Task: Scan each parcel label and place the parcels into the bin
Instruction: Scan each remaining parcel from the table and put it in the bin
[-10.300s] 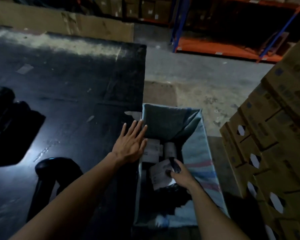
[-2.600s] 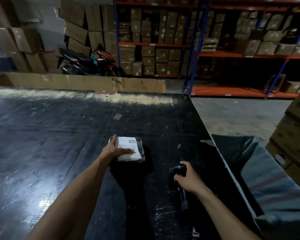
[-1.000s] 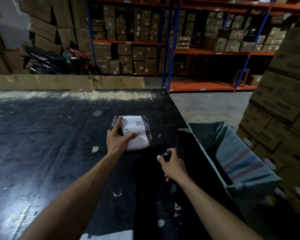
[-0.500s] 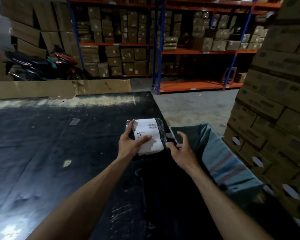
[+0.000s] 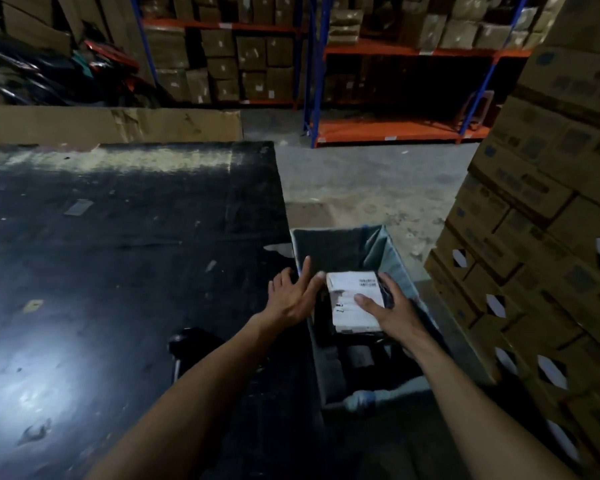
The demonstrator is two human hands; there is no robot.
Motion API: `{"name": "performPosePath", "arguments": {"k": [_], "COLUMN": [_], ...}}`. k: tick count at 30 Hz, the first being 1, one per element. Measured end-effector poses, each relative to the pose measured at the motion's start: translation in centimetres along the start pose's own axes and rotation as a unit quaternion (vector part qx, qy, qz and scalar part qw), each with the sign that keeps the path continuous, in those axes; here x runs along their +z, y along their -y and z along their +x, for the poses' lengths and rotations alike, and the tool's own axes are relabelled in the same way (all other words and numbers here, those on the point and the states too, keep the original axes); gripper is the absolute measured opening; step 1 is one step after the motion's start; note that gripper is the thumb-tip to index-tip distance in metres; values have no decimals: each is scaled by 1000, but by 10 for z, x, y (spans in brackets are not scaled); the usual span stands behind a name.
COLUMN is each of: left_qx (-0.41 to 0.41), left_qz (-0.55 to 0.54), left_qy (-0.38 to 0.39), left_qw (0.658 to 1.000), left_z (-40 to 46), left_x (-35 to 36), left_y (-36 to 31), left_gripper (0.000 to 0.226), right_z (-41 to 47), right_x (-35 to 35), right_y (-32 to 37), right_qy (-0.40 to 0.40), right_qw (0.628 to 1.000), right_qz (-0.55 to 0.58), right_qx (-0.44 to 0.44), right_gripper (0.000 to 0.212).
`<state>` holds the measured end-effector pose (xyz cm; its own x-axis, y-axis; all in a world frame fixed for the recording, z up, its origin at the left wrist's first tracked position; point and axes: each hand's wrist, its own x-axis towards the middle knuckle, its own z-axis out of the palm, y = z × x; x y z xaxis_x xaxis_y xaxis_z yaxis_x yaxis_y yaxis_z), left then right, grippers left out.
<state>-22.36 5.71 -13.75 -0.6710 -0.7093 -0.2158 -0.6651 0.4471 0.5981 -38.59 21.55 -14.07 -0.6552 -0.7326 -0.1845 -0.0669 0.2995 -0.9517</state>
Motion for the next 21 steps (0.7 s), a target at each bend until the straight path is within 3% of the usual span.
{"name": "performPosePath", "arguments": {"k": [3,8,10,15,21], "left_qx": [43,59,57,47,44], "left_qz": [161,241,242,246,250], "left_qy": [-4,-58,-60,-61,-65], "left_qw": [986,967,967,966,965], "left_z": [11,17,17,18,21], "left_x": [28,46,47,49,52], "left_y": [13,25,26,26,30], "left_gripper": [65,64,64,65,66], "right_z": [17,48,56,62,62], "right_x": [-7,13,30,54,61], "right_y": [-37,-85,-104,-140,-160], "right_qy": [55,192,201,156,183], "right_qw": [996,958,955,971,969], "right_qz": [-34,-156,-152,-10,-97], "right_qx": [63,144,157,179,137], "right_gripper": [87,98,96,72,85]}}
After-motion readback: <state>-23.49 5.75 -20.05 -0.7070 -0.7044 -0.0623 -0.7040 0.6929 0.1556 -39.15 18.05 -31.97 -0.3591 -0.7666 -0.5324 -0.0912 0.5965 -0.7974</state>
